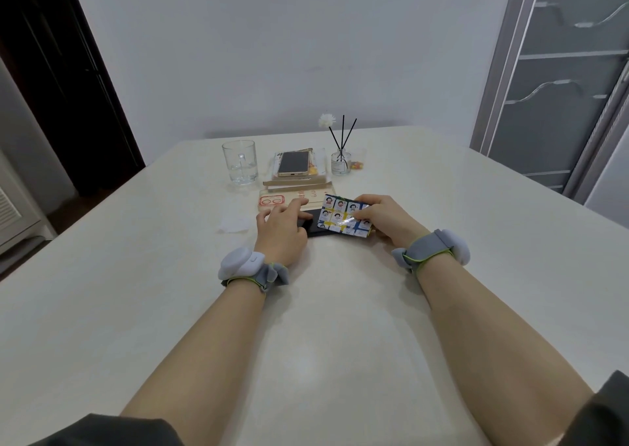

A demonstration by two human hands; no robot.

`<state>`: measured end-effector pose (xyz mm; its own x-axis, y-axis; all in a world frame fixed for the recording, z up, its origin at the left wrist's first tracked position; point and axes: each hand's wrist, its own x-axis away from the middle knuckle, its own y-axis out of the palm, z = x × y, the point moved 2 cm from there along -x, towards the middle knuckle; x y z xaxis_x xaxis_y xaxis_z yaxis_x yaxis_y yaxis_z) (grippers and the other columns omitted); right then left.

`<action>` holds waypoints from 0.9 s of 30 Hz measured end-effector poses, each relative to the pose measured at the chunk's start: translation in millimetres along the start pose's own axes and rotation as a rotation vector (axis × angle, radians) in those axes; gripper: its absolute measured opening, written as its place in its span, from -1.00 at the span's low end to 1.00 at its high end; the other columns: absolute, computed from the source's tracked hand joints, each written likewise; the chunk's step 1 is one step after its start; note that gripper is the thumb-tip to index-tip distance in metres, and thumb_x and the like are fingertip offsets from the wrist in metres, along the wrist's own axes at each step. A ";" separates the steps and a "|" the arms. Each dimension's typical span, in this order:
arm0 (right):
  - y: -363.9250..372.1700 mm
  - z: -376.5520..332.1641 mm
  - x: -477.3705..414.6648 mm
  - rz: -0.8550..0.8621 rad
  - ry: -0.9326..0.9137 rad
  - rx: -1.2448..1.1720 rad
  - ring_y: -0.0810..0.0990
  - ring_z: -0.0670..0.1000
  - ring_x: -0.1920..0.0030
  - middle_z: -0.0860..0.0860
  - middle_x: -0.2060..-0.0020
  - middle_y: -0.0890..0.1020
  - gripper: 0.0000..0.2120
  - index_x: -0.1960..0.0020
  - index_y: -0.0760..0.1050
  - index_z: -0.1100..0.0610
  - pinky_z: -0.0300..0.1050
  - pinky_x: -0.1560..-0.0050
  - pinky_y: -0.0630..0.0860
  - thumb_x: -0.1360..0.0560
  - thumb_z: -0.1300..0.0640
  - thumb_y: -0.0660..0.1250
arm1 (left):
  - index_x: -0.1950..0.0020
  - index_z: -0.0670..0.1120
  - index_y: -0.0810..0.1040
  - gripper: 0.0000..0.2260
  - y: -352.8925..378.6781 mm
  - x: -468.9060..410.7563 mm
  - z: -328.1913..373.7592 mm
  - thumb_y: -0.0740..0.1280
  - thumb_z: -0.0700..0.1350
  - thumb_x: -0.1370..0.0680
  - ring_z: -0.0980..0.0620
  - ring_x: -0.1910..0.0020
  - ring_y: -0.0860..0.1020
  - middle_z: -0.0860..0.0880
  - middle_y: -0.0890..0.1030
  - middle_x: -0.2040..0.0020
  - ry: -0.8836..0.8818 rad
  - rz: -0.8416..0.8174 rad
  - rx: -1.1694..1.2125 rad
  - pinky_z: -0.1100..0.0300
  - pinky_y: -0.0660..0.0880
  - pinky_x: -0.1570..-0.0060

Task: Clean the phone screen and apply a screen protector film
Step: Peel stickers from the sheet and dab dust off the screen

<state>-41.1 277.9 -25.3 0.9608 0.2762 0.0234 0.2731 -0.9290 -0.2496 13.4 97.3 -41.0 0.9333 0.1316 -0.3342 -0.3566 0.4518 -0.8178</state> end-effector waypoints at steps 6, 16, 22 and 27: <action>2.9 -0.5 0.2 0.017 -0.014 -0.029 0.52 -0.23 0.62 0.08 0.26 0.57 -0.84 -0.02 0.47 0.19 -0.43 0.66 0.31 -0.55 0.38 0.19 | -0.42 0.05 0.30 -0.45 0.7 0.5 -0.2 0.14 -0.30 -0.45 0.05 -0.39 0.29 0.16 0.58 -0.22 -0.005 0.009 0.014 0.05 0.05 -0.35; 4.3 -2.6 2.3 -0.006 -0.017 -0.025 0.52 -0.25 0.61 0.06 0.27 0.56 -0.85 -0.03 0.46 0.19 -0.43 0.67 0.30 -0.55 0.37 0.19 | -0.41 0.05 0.30 -0.46 0.2 0.4 -0.7 0.13 -0.29 -0.46 0.04 -0.39 0.29 0.15 0.58 -0.23 -0.003 0.007 0.005 0.05 0.05 -0.34; 2.1 -1.7 3.0 0.006 -0.023 -0.032 0.59 -0.14 0.49 0.12 0.19 0.60 -0.83 -0.09 0.50 0.21 -0.41 0.62 0.35 -0.55 0.35 0.21 | -0.41 0.05 0.29 -0.46 -0.2 0.4 -0.3 0.12 -0.29 -0.46 0.04 -0.40 0.28 0.15 0.57 -0.25 -0.005 -0.008 0.008 0.03 0.05 -0.35; 8.5 -0.3 -0.3 -0.009 -0.051 0.012 0.61 0.12 0.15 0.24 0.00 0.62 -0.81 -0.10 0.52 0.24 -0.04 0.12 0.63 -0.54 0.36 0.22 | -0.42 0.04 0.28 -0.46 -0.8 0.6 0.3 0.12 -0.30 -0.47 0.03 -0.40 0.28 0.14 0.57 -0.26 -0.005 -0.008 0.002 0.03 0.05 -0.36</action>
<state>-39.1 269.9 -27.0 0.9546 0.2970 -0.0238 0.2808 -0.9236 -0.2609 14.3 97.2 -40.4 0.9364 0.1322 -0.3252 -0.3488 0.4546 -0.8196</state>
